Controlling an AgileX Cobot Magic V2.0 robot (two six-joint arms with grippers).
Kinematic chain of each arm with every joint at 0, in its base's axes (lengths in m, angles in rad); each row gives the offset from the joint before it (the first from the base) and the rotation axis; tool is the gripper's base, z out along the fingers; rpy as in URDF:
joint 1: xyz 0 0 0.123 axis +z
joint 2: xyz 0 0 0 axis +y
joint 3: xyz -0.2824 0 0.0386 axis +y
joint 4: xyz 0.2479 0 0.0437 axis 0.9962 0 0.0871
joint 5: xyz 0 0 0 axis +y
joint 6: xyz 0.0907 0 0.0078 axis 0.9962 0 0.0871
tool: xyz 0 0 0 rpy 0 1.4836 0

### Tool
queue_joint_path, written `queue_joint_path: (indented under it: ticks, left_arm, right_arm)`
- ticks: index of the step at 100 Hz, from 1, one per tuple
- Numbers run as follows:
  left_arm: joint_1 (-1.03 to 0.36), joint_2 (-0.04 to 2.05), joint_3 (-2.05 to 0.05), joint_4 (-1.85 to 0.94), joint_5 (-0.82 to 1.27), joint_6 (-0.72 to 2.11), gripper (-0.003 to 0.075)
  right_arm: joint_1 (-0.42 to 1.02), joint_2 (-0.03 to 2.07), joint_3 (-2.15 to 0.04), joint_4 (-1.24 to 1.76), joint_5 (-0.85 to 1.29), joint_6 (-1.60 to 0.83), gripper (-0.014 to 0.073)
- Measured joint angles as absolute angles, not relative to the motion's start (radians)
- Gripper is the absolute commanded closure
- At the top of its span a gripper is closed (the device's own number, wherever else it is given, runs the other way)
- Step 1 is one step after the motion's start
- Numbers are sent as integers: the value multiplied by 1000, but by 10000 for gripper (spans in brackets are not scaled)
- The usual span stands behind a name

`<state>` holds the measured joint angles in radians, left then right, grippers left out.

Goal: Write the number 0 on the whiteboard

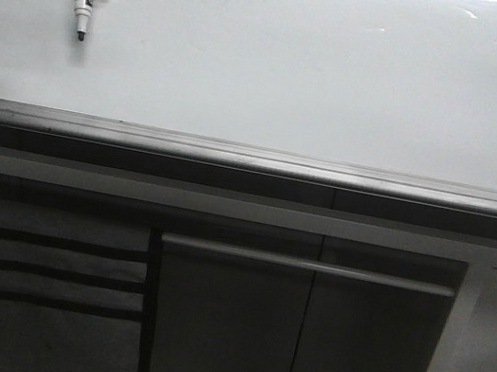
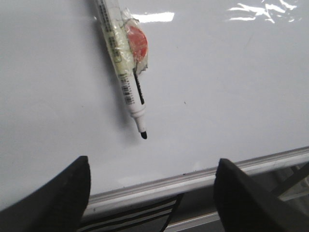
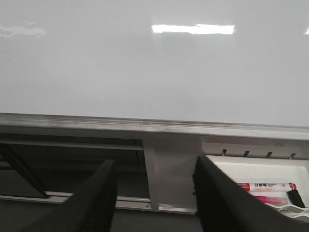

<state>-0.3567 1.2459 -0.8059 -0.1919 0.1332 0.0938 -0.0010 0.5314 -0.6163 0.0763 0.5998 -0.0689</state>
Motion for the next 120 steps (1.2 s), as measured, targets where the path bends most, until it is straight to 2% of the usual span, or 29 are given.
queue_joint_path:
  ticks: [43, 50, 67, 74, 120]
  left_arm:
    - [-318, 1493, -1001, -208, 128, 94, 231]
    - [-318, 1506, -1011, -208, 128, 94, 267]
    - [-318, 1511, -1013, -208, 91, 94, 459]
    - [-318, 1511, -1013, -208, 81, 94, 503]
    - [-318, 1578, -1086, -208, 128, 94, 514]
  right_arm:
    - [-1, 531, -616, 78, 600, -69, 263]
    - [-1, 531, -616, 78, 602, -69, 263]
    - [-1, 531, -616, 78, 604, -69, 263]
    - [-1, 531, -616, 78, 604, -69, 263]
    - [-1, 531, -616, 78, 606, -69, 263]
